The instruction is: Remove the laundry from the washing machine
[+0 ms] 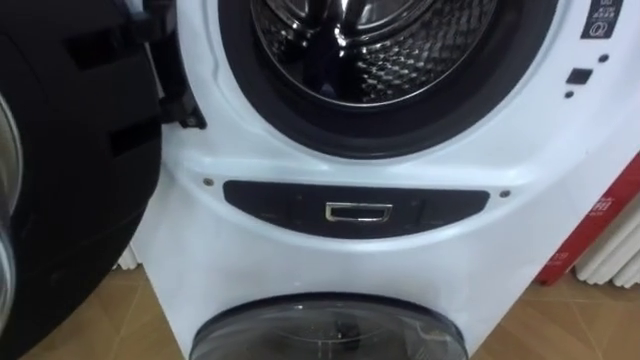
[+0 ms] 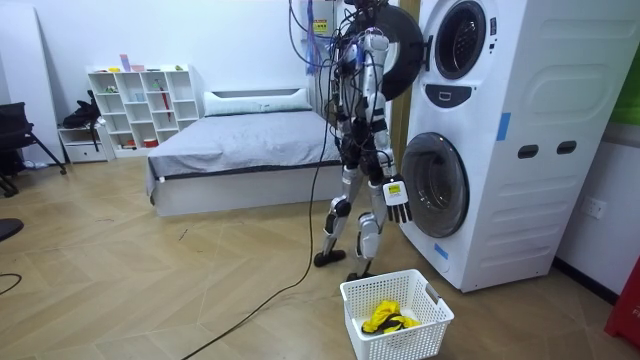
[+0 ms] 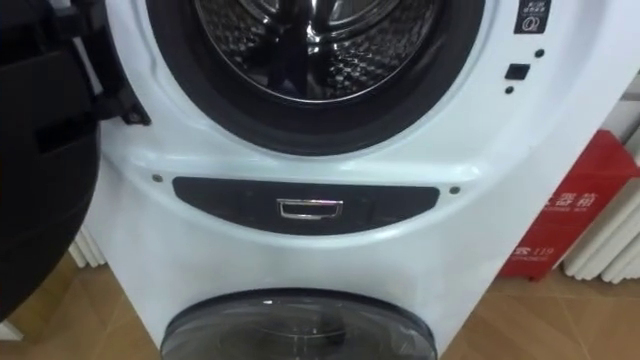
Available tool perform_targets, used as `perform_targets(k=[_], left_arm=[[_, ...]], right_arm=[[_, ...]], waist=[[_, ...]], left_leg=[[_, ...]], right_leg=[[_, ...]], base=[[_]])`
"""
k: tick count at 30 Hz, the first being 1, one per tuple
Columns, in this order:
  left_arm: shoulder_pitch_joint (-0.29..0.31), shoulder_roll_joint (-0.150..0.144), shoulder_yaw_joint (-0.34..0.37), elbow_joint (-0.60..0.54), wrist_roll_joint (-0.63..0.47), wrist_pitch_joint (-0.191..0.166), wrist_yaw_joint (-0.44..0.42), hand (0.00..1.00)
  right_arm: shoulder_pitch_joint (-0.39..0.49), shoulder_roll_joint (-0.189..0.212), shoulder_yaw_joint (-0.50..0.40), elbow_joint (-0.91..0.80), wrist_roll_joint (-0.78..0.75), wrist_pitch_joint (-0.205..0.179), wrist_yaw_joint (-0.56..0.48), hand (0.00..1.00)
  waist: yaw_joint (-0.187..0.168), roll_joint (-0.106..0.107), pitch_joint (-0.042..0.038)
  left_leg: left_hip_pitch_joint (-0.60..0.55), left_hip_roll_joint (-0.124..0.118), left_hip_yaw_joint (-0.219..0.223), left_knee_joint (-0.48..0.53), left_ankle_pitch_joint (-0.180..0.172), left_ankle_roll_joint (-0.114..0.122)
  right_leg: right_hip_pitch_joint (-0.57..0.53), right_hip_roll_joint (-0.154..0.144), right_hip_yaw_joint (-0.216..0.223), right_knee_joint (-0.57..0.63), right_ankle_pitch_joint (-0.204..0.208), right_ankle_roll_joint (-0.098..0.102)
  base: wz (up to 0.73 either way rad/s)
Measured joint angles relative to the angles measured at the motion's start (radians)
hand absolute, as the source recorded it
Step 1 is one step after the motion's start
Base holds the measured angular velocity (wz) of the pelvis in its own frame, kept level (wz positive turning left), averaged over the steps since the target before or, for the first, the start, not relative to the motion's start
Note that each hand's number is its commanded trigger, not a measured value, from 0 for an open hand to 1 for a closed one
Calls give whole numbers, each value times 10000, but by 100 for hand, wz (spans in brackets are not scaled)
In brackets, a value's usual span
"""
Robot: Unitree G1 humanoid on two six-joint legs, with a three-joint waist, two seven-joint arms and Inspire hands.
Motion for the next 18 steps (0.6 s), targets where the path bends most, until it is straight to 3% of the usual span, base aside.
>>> perform_targets(k=[2,4,7,9,10,11,12,13,15,16,18], left_arm=[[58,26,158,2,-34,-15,-39,0],[33,36,282,-87,-35,-95,-78,0],[-45,39,356,-491,-23,-81,-279,0],[-182,23,340,-542,-14,-49,-403,0],[-188,-70,292,-556,4,-42,-520,0],[-203,-149,231,-522,5,11,-688,0],[-232,-153,179,-463,8,10,-747,0],[-510,-155,112,-337,90,19,-797,0],[-804,-189,76,-354,101,16,-928,0],[-1149,-209,-12,-379,219,16,-972,0],[-1646,-201,-220,-357,563,7,-991,0]], right_arm=[[-21,-11,28,7,-59,101,146,0],[19,-47,7,14,-129,114,261,0],[-56,-108,-62,-7,-631,99,297,0],[-80,-120,-218,-57,-999,85,294,0],[-81,-245,-231,-80,-1126,38,296,0],[-93,-363,-226,-83,-1154,-25,292,0],[-92,-369,-236,-87,-1138,-44,290,0],[-55,-323,-375,-76,-1046,-66,291,0],[-53,-273,-639,-61,-904,-132,302,0],[-56,-274,-778,-64,-885,-158,316,0],[-92,-267,-1020,-63,-880,-205,298,0]], waist=[[92,-51,4],[165,-20,-6],[189,28,-21],[163,63,-27],[165,164,6],[-15,416,-12],[-142,490,3],[-391,527,42],[-605,565,41],[-703,593,31],[-749,702,31]], left_leg=[[-224,223,-38,851,-185,-252],[-625,419,-181,1762,-278,-343],[-1290,759,-404,3098,-277,-342],[-1399,944,-467,3620,-307,-325],[-1481,1051,-518,4545,-329,-326],[-1450,1031,-702,5214,-359,-367],[-1404,988,-718,5333,-377,-388],[-1144,885,-700,5125,-391,-414],[-591,810,-673,4254,-444,-509],[-229,825,-697,3319,-574,-707],[143,815,-877,1944,-863,-792]], right_leg=[[17,74,-92,136,-107,-150],[43,177,-95,170,-177,-297],[-112,305,-98,278,-337,-578],[-124,369,-352,386,-469,-774],[-79,424,-699,440,-547,-856],[-29,514,-966,438,-563,-914],[-31,531,-1100,454,-571,-933],[-75,529,-1303,517,-582,-952],[-306,541,-1471,669,-581,-954],[-522,527,-1617,816,-577,-961],[-979,465,-1874,1049,-513,-1006]], base=[[-14],[-5],[-9],[-16],[-23],[-8],[31],[43],[35],[35],[32]])
